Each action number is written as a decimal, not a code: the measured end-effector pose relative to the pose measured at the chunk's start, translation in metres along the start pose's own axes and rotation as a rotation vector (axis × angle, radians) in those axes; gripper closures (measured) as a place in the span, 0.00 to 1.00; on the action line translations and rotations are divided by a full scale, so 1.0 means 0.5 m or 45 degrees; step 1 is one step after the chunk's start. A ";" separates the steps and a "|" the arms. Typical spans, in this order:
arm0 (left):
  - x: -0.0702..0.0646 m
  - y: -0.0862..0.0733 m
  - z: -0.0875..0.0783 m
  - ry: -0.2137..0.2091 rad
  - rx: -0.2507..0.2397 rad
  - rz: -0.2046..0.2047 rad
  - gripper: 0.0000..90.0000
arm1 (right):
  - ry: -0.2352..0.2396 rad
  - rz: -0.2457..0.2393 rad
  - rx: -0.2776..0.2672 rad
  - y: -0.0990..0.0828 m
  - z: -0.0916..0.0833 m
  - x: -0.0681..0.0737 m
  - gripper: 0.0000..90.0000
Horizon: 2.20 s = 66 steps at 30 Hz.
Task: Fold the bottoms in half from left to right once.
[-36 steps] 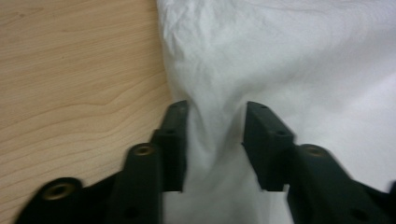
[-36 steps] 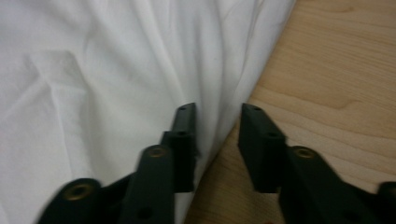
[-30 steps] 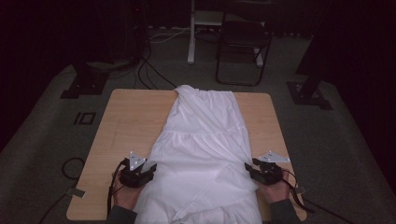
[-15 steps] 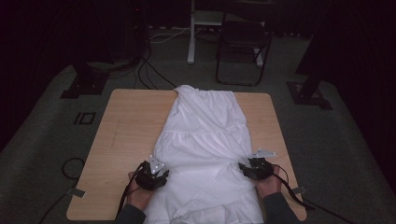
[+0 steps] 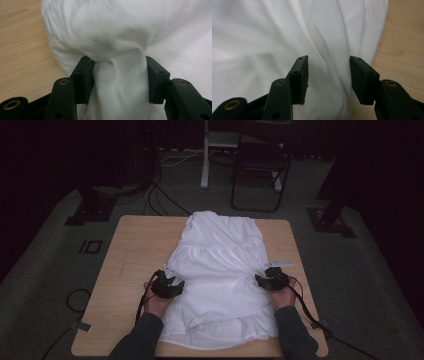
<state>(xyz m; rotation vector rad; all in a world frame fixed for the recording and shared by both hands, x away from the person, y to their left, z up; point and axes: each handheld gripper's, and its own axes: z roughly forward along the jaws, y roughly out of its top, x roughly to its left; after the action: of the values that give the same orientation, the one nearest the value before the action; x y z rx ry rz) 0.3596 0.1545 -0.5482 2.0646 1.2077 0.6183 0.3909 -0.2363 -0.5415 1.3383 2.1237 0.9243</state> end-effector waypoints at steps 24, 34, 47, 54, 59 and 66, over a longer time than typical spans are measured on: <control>-0.145 -0.069 -0.070 -0.206 -0.023 0.167 0.51 | 0.173 -0.143 -0.060 -0.027 -0.024 0.091 0.49; -0.195 -0.093 -0.072 -0.306 -0.002 0.191 0.51 | 0.242 -0.138 0.040 -0.059 -0.047 0.069 0.97; -0.240 -0.136 -0.119 -0.390 0.004 0.239 0.50 | 0.238 -0.012 -0.137 -0.182 -0.224 0.016 0.98; -0.260 -0.148 -0.137 -0.417 0.014 0.297 0.49 | 0.164 0.085 -0.186 -0.222 -0.269 -0.021 0.81; -0.267 -0.151 -0.145 -0.441 0.019 0.322 0.49 | 0.186 0.092 -0.203 -0.197 -0.243 -0.019 0.68; -0.262 -0.152 -0.143 -0.457 0.011 0.305 0.49 | 0.245 -0.004 -0.089 -0.145 -0.158 0.016 0.57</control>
<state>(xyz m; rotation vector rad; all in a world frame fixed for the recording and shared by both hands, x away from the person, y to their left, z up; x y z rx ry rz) 0.2072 0.0871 -0.5652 2.2274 0.7675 0.3273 0.2901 -0.2742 -0.5429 1.2557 2.2114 1.1564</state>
